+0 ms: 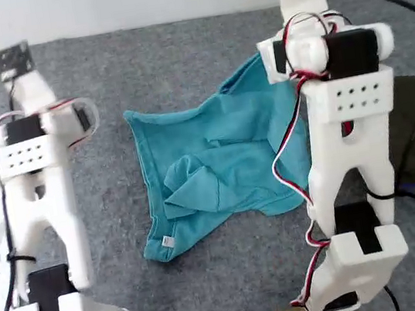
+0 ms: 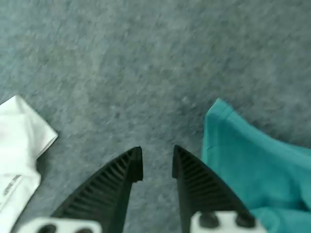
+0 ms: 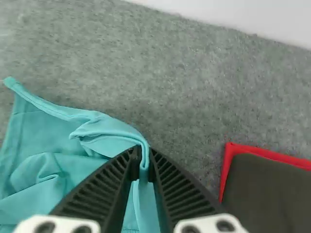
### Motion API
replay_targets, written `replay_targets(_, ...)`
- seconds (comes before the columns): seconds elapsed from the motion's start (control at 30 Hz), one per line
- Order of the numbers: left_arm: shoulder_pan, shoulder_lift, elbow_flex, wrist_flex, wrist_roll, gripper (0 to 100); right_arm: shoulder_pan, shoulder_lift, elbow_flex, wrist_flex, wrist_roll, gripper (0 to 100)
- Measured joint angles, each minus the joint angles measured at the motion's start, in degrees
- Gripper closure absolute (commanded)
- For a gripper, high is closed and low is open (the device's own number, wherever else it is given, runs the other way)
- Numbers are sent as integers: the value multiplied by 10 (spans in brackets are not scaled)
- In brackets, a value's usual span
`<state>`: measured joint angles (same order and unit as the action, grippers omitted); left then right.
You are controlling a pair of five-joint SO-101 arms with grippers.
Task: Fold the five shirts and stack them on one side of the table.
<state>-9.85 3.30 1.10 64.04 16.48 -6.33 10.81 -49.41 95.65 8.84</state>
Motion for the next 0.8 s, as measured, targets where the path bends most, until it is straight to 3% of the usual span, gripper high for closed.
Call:
replay_targets(0.17,66,83,-85,-4,78,839,2,47,20,-48,0,991)
replay_targets(0.43,100,299,-385,135,254,838,4,100,20,-54,0,991)
replay_targets(0.63,104,425,-644,319,322,838,4,108,20,-54,0,991)
replay_targets(0.8,104,452,-712,351,324,840,4,108,20,-58,0,991)
